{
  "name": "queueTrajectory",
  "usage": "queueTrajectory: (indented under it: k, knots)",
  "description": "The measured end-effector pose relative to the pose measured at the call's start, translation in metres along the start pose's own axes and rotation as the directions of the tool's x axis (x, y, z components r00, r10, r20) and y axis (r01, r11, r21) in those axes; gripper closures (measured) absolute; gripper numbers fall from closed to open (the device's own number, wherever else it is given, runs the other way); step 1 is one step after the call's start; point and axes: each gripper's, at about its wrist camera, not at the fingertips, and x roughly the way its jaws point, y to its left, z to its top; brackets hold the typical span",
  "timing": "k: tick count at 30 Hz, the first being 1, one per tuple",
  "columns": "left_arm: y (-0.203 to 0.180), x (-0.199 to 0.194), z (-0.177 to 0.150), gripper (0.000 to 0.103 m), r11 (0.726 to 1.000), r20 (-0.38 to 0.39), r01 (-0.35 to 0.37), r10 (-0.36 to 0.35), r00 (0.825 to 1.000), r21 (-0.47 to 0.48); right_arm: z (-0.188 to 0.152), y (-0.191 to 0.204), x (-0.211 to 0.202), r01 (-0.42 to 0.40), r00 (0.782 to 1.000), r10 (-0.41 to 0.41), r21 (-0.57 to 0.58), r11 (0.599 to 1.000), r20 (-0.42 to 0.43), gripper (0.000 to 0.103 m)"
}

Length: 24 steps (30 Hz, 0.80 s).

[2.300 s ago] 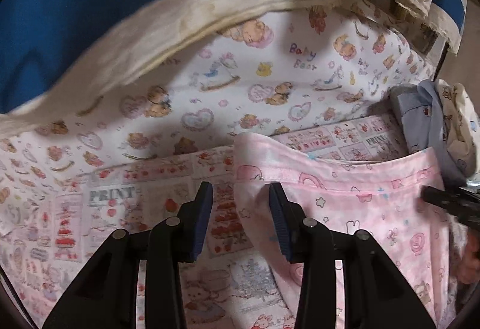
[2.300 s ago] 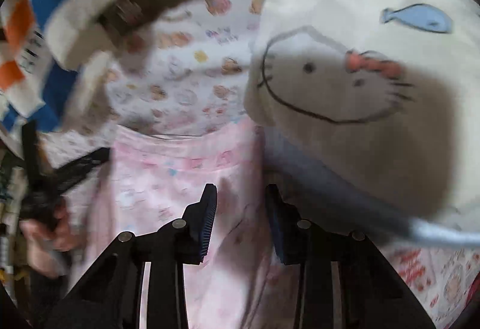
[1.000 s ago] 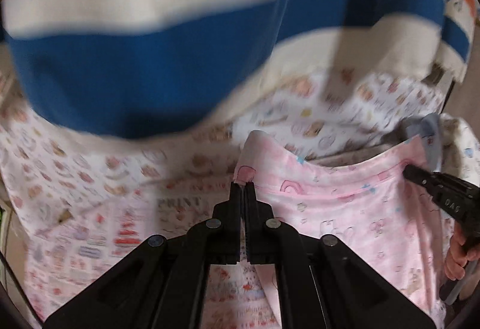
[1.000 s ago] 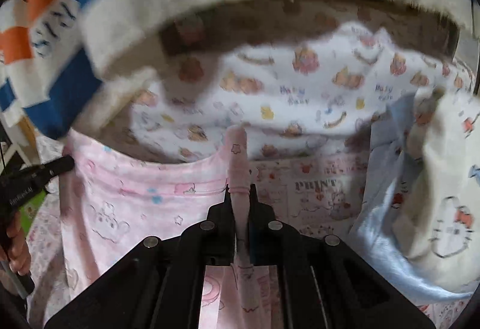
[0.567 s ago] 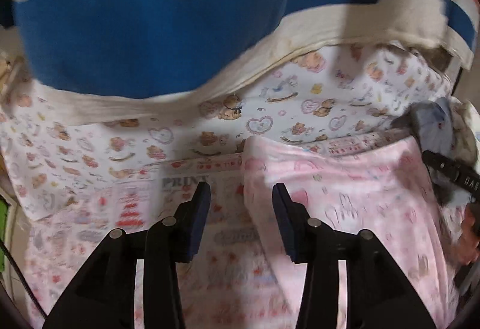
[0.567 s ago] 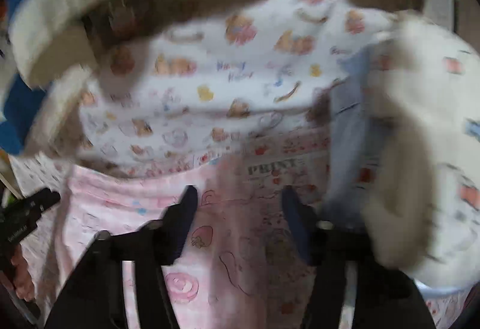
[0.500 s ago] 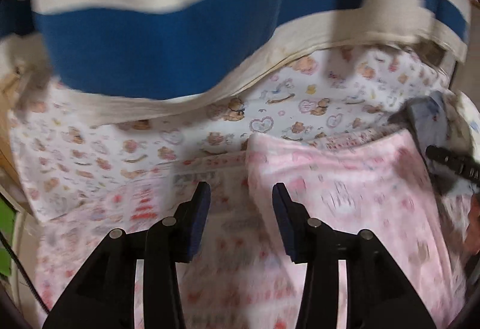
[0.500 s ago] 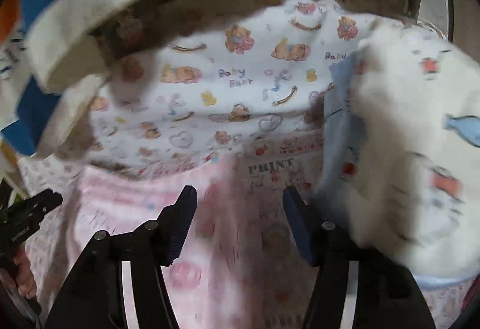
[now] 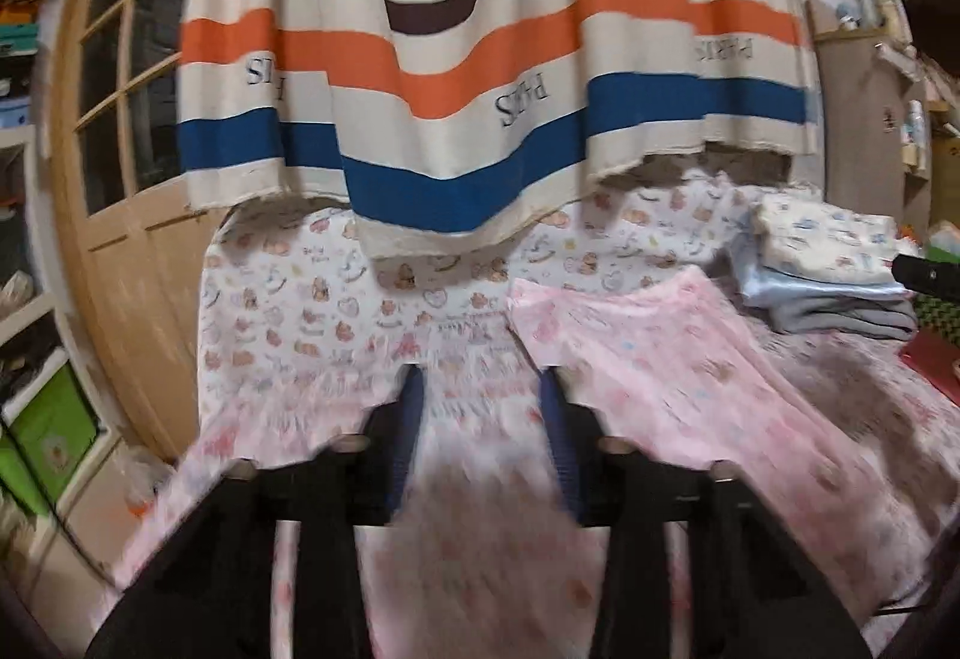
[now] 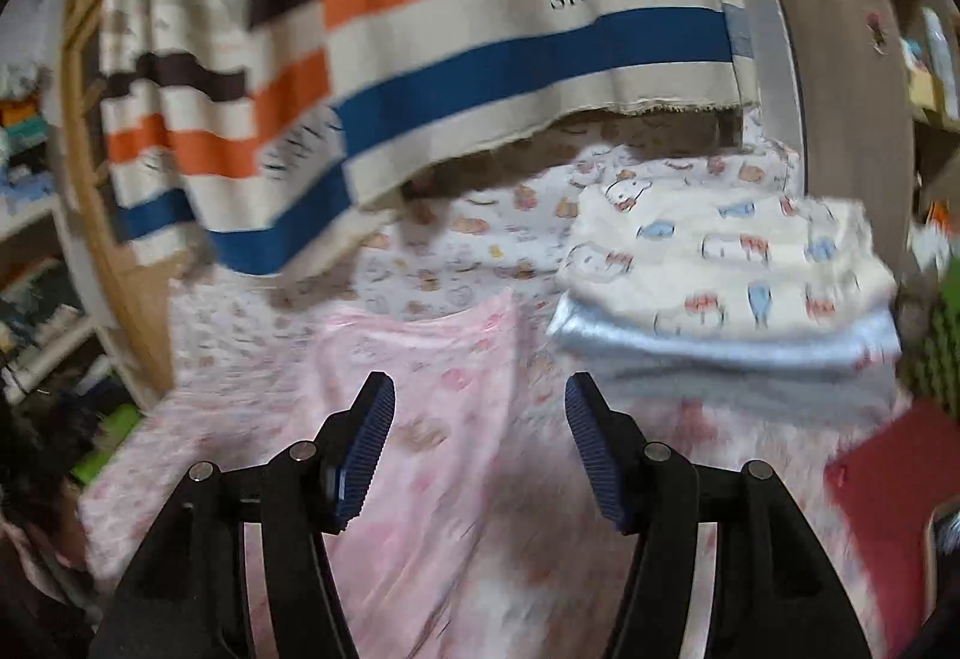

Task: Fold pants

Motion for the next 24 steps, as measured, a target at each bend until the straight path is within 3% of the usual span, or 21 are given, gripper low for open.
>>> queueTrajectory:
  k: [5,11,14,17,19,21,24]
  knots:
    - [-0.035,-0.042,-0.042,0.083,0.989,0.01,0.14,-0.14,0.99,-0.054,-0.047,0.018,-0.039,-0.093,0.996,0.093,0.046,0.995,0.001,0.042]
    - [-0.073,-0.03,-0.058,0.083,0.975,-0.038,0.221,-0.221,0.974,-0.011,-0.103,0.021,-0.028,-0.109,0.989,0.121,0.138,0.984,-0.081,0.044]
    - [-0.085,-0.021,-0.063,0.083,0.964,-0.078,0.265,-0.265,0.961,-0.01,-0.119,0.009,-0.014,-0.129,0.979,0.162,0.236,0.963,-0.127,0.047]
    - [-0.091,-0.015,-0.068,0.081,0.958,-0.106,0.286,-0.287,0.952,-0.023,-0.126,0.002,-0.012,-0.118,0.982,0.154,0.273,0.955,-0.114,0.047]
    - [-0.094,-0.008,-0.071,0.077,0.955,-0.129,0.293,-0.296,0.946,-0.04,-0.126,-0.001,-0.011,-0.115,0.983,0.15,0.279,0.953,-0.106,0.047]
    - [-0.097,-0.001,-0.075,0.066,0.955,-0.151,0.293,-0.298,0.943,-0.055,-0.127,-0.003,-0.009,-0.119,0.982,0.156,0.295,0.948,-0.106,0.047]
    - [-0.1,0.008,-0.079,0.064,0.958,-0.177,0.277,-0.285,0.942,-0.067,-0.127,-0.004,-0.002,-0.116,0.979,0.161,0.303,0.946,-0.125,0.047]
